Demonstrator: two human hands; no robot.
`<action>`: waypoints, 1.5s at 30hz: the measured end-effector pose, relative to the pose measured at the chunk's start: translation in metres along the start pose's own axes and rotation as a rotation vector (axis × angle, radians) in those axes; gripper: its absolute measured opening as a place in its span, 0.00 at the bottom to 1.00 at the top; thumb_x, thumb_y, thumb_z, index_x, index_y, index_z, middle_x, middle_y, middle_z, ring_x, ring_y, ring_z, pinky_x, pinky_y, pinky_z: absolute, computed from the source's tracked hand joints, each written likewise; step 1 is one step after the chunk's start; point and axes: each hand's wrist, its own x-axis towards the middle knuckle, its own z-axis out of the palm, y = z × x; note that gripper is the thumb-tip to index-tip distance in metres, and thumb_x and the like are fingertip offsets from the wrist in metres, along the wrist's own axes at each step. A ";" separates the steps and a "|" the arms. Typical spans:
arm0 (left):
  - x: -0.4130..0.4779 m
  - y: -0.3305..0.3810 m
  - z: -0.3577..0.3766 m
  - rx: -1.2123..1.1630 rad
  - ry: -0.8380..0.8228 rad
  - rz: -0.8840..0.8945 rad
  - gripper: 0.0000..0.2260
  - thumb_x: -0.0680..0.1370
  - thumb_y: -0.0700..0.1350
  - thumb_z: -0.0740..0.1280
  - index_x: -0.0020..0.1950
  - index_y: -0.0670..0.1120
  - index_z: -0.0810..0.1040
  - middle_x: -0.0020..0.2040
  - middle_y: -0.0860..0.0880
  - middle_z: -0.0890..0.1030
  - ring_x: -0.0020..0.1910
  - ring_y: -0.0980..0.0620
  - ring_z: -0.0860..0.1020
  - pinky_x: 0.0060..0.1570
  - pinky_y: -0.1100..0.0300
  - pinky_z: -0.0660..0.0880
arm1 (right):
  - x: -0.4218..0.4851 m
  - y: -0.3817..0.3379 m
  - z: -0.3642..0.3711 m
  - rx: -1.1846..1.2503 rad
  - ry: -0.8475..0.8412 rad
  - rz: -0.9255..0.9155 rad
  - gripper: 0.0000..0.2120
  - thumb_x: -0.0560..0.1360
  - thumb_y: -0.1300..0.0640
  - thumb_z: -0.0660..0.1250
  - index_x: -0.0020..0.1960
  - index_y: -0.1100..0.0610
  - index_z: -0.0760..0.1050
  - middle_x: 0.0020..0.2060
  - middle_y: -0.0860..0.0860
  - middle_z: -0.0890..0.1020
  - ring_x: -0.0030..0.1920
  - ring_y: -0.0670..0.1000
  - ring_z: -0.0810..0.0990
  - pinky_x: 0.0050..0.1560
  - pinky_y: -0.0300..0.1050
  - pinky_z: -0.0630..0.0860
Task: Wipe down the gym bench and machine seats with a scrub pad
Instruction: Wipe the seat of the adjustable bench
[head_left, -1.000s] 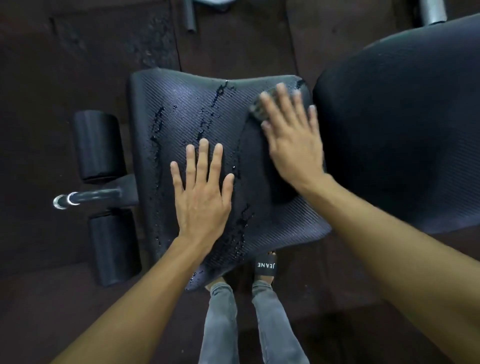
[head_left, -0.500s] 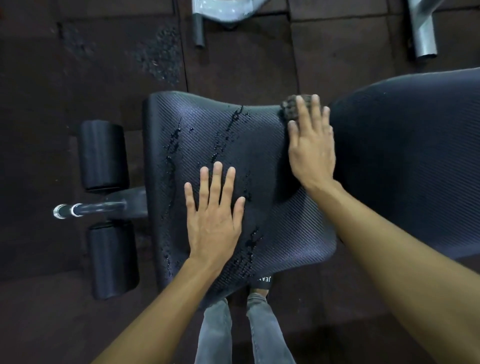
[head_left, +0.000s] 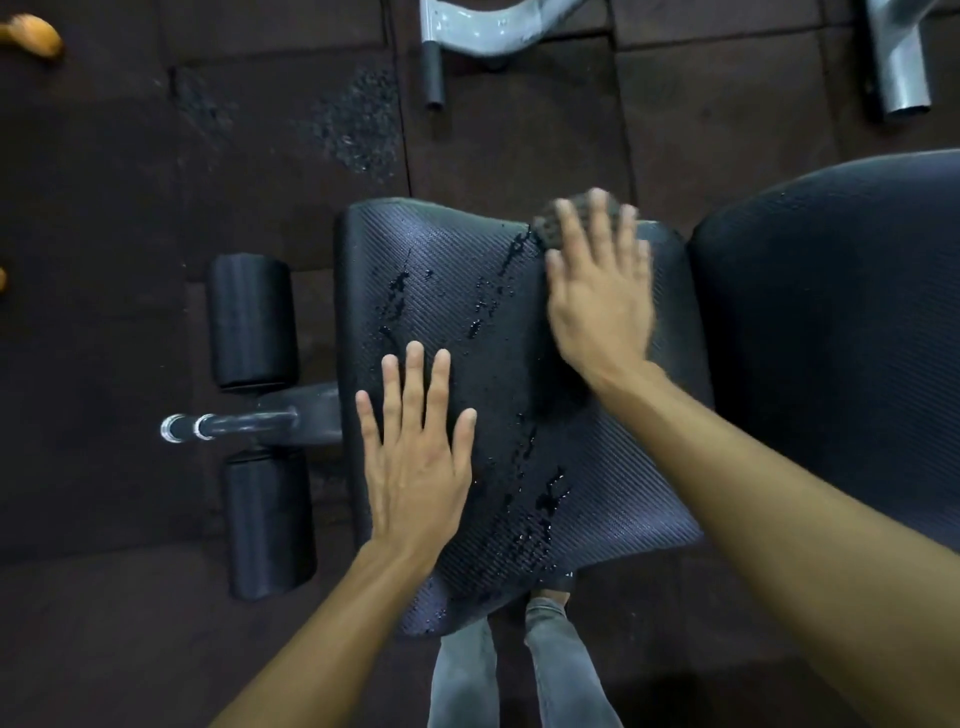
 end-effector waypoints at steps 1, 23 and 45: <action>0.001 0.000 0.002 -0.001 0.005 0.003 0.26 0.83 0.56 0.50 0.80 0.51 0.52 0.81 0.49 0.50 0.80 0.49 0.45 0.77 0.43 0.46 | 0.001 -0.019 0.005 0.003 -0.005 -0.071 0.25 0.84 0.46 0.47 0.80 0.46 0.51 0.80 0.50 0.51 0.80 0.56 0.47 0.79 0.56 0.48; -0.006 -0.011 0.003 -0.149 0.029 -0.008 0.24 0.85 0.51 0.49 0.81 0.50 0.51 0.81 0.52 0.49 0.80 0.52 0.43 0.78 0.46 0.43 | -0.188 0.048 0.001 -0.084 -0.089 -0.146 0.25 0.84 0.48 0.51 0.80 0.47 0.52 0.80 0.48 0.53 0.80 0.52 0.48 0.78 0.57 0.54; -0.007 -0.012 0.007 -0.171 0.066 0.014 0.23 0.85 0.48 0.50 0.80 0.49 0.52 0.81 0.51 0.51 0.80 0.51 0.45 0.78 0.46 0.44 | -0.234 -0.011 0.028 0.018 -0.099 -0.210 0.25 0.84 0.53 0.53 0.80 0.53 0.54 0.80 0.51 0.54 0.80 0.55 0.49 0.78 0.54 0.55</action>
